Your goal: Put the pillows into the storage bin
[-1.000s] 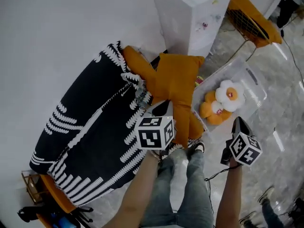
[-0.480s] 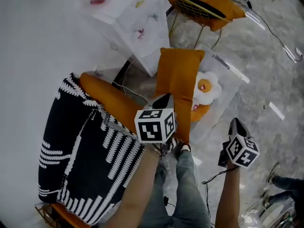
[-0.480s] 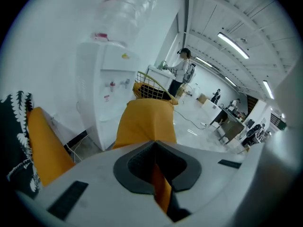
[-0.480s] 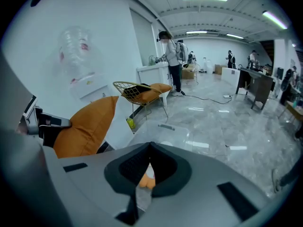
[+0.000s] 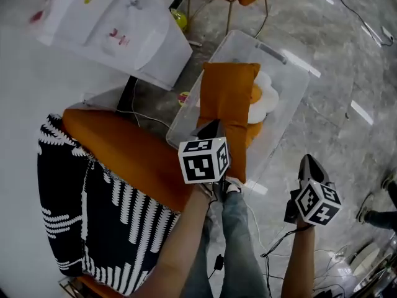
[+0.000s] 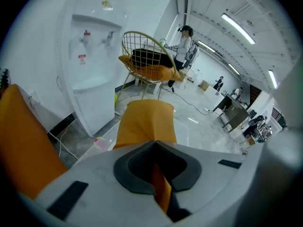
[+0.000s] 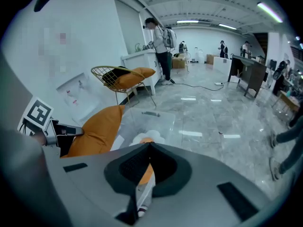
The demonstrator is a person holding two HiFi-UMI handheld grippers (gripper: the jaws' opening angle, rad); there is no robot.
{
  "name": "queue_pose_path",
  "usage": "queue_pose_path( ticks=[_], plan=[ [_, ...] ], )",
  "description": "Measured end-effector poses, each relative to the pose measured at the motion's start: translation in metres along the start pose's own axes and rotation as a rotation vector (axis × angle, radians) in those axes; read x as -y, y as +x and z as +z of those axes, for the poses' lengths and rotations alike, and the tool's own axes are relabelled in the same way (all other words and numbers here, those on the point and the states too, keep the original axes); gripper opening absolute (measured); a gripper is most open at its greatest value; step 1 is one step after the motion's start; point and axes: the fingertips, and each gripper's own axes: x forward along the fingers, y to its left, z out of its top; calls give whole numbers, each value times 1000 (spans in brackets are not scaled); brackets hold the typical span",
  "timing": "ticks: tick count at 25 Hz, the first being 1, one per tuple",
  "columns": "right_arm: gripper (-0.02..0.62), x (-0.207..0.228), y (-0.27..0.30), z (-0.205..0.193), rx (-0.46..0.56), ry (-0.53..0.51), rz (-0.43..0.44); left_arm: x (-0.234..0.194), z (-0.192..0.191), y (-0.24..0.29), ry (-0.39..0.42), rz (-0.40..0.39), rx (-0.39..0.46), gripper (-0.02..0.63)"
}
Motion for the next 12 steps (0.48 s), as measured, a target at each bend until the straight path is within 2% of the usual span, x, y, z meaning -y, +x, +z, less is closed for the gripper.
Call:
queue_pose_path(
  ticks=[5, 12],
  plan=[
    [2, 22, 29, -19, -41, 32, -27, -10, -41, 50, -27, 16, -67, 14],
    [2, 38, 44, -36, -85, -3, -17, -12, -73, 73, -72, 48, -81, 14]
  ],
)
